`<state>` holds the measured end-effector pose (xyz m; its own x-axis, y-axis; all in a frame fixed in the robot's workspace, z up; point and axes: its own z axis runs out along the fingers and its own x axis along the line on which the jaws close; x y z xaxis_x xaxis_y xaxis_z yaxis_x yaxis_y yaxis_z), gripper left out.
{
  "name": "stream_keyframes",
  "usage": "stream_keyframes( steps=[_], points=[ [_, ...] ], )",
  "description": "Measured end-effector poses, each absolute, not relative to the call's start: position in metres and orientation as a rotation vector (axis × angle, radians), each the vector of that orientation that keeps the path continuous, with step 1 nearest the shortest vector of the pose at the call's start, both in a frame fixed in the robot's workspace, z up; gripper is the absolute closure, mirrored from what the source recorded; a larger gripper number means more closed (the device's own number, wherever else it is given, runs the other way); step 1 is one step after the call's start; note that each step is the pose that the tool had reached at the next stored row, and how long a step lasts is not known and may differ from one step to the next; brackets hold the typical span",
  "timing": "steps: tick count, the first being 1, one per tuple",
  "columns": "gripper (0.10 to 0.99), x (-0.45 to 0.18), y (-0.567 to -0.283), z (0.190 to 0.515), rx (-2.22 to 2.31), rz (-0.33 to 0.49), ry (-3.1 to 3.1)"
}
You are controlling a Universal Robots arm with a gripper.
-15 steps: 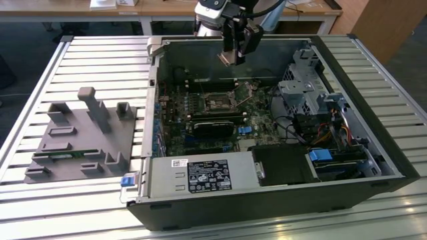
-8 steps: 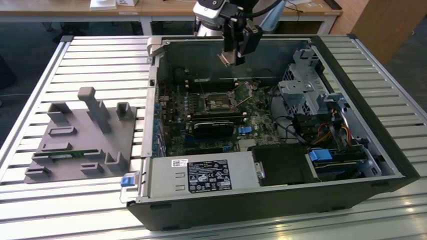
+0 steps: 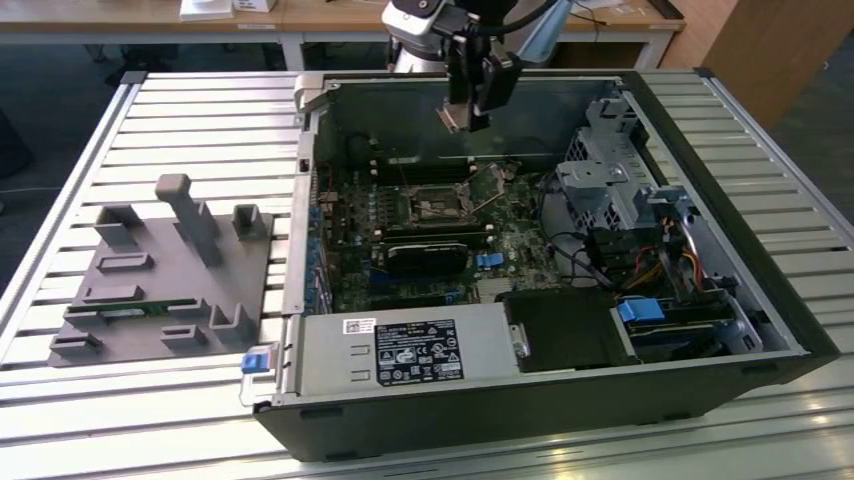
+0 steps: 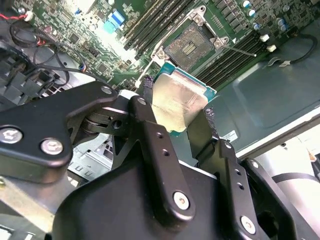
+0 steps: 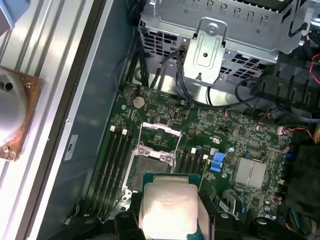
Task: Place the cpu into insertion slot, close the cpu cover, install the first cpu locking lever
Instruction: 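Place the cpu into insertion slot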
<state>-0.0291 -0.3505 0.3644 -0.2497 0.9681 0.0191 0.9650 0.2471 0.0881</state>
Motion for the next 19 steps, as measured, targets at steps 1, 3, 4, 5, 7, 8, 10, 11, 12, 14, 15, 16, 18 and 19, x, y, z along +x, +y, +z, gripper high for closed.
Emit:
stream_keyframes(
  steps=[1, 3, 4, 5, 7, 8, 10, 11, 12, 14, 15, 16, 18, 19],
  points=[
    [0.561, -0.0291, -0.3505, 0.3643, 1.913, 0.126, 2.439],
    [0.561, -0.0291, -0.3504, 0.3640, 1.941, 0.125, 2.415],
    [0.561, -0.0291, -0.3505, 0.3640, 1.955, 0.125, 2.403],
    [0.561, -0.0291, -0.3504, 0.3638, 1.970, 0.124, 2.391],
    [0.561, -0.0292, -0.3504, 0.3635, 1.997, 0.123, 2.367],
    [0.561, -0.0292, -0.3505, 0.3634, 2.009, 0.123, 2.356],
    [0.561, -0.0294, -0.3505, 0.3631, 2.031, 0.122, 2.336],
    [0.561, -0.0295, -0.3505, 0.3630, 2.042, 0.122, 2.326],
    [0.561, -0.0296, -0.3505, 0.3627, 2.052, 0.122, 2.317],
    [0.561, -0.0298, -0.3505, 0.3623, 2.071, 0.121, 2.299],
    [0.561, -0.0298, -0.3504, 0.3621, 2.082, 0.121, 2.289],
    [0.561, -0.0299, -0.3505, 0.3620, 2.091, 0.120, 2.280],
    [0.561, -0.0300, -0.3504, 0.3617, 2.104, 0.119, 2.268],
    [0.561, -0.0300, -0.3504, 0.3614, 2.109, 0.119, 2.264]
  ],
)
